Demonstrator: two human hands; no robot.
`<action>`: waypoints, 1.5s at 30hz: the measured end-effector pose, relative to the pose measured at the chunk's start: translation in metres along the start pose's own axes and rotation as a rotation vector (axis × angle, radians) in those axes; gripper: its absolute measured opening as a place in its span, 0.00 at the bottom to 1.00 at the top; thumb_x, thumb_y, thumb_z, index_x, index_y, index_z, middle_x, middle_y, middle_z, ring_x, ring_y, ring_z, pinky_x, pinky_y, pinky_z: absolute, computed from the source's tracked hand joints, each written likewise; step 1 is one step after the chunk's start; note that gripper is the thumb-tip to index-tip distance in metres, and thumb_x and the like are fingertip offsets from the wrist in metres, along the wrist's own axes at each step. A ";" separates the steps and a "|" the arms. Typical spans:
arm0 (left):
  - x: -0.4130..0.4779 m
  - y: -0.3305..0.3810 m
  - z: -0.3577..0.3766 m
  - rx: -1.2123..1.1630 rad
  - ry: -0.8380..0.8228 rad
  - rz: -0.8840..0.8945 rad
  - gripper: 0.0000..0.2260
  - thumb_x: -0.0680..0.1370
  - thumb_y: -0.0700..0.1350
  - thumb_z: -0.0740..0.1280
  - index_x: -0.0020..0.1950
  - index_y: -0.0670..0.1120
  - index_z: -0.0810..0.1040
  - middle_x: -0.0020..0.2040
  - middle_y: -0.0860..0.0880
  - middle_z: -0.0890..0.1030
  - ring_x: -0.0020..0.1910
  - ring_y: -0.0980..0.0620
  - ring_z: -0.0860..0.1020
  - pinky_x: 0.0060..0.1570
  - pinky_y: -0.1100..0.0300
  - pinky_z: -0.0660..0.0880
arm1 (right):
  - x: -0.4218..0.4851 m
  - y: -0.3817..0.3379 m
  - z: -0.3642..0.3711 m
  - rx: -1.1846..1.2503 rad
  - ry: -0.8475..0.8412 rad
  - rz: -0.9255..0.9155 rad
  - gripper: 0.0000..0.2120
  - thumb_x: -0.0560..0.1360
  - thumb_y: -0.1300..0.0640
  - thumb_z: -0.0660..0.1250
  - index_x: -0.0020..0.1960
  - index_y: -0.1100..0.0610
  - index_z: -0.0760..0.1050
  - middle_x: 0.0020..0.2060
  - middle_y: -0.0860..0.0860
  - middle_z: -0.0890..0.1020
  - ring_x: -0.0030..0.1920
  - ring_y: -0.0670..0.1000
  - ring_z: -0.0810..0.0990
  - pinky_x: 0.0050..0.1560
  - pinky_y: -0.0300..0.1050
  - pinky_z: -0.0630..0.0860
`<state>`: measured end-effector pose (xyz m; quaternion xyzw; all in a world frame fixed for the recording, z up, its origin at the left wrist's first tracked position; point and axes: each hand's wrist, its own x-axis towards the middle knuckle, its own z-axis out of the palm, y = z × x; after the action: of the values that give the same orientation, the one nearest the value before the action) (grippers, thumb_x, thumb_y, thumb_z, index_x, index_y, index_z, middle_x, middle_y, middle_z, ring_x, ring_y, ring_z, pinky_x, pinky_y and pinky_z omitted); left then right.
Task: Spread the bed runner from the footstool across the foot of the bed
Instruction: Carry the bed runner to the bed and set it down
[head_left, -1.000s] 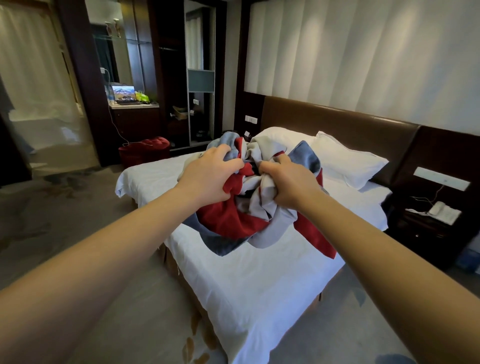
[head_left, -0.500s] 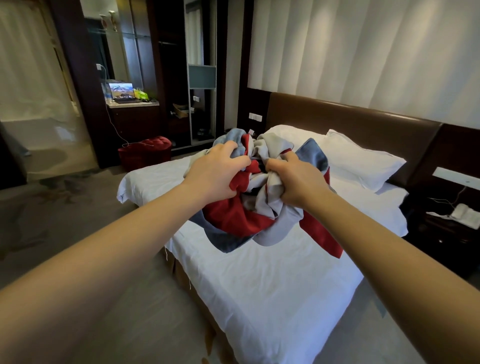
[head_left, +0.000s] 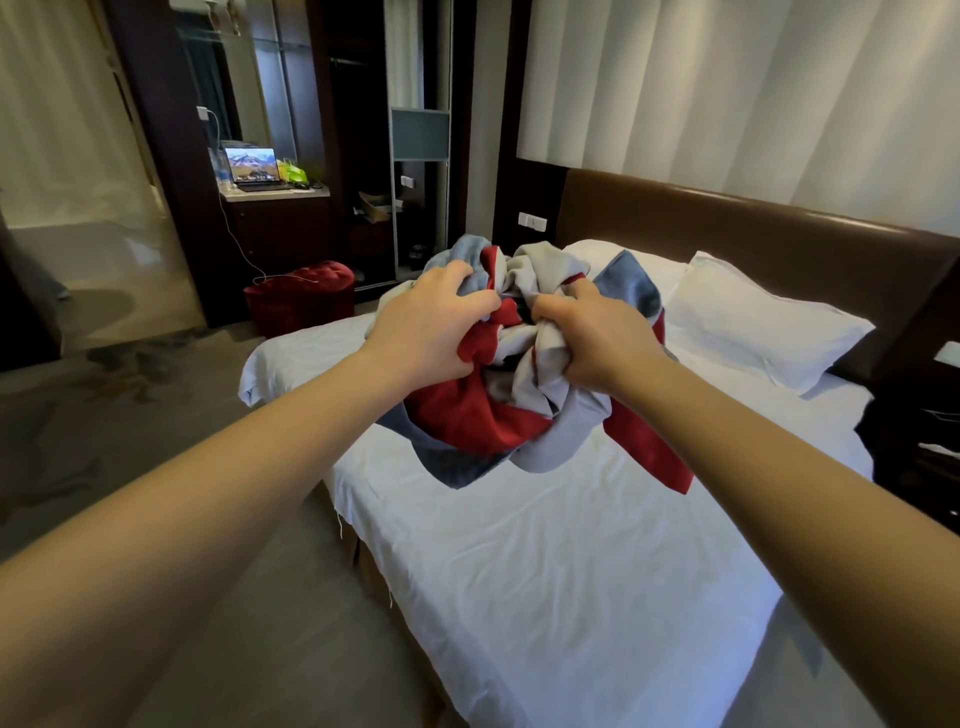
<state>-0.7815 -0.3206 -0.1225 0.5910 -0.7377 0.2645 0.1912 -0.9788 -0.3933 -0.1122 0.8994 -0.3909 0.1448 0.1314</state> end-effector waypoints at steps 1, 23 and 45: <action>0.006 -0.007 0.006 -0.002 0.008 -0.004 0.15 0.69 0.50 0.69 0.54 0.49 0.75 0.55 0.41 0.72 0.50 0.39 0.73 0.34 0.54 0.69 | 0.010 0.003 0.004 -0.002 -0.003 -0.009 0.23 0.67 0.59 0.69 0.60 0.48 0.68 0.51 0.56 0.69 0.41 0.60 0.74 0.31 0.44 0.66; 0.117 -0.162 0.117 -0.069 0.012 0.127 0.14 0.72 0.52 0.68 0.54 0.49 0.74 0.56 0.42 0.71 0.53 0.40 0.72 0.35 0.56 0.66 | 0.190 0.015 0.081 -0.027 0.011 0.108 0.21 0.67 0.58 0.68 0.58 0.49 0.68 0.48 0.55 0.68 0.41 0.59 0.73 0.29 0.43 0.63; 0.209 -0.290 0.225 -0.220 -0.003 0.330 0.18 0.68 0.52 0.71 0.56 0.51 0.73 0.58 0.42 0.70 0.56 0.40 0.71 0.36 0.50 0.76 | 0.319 0.009 0.143 -0.089 -0.034 0.312 0.21 0.66 0.54 0.68 0.58 0.48 0.68 0.47 0.53 0.66 0.41 0.58 0.73 0.30 0.44 0.66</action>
<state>-0.5404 -0.6672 -0.1271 0.4381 -0.8493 0.2091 0.2077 -0.7549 -0.6618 -0.1273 0.8233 -0.5341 0.1309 0.1405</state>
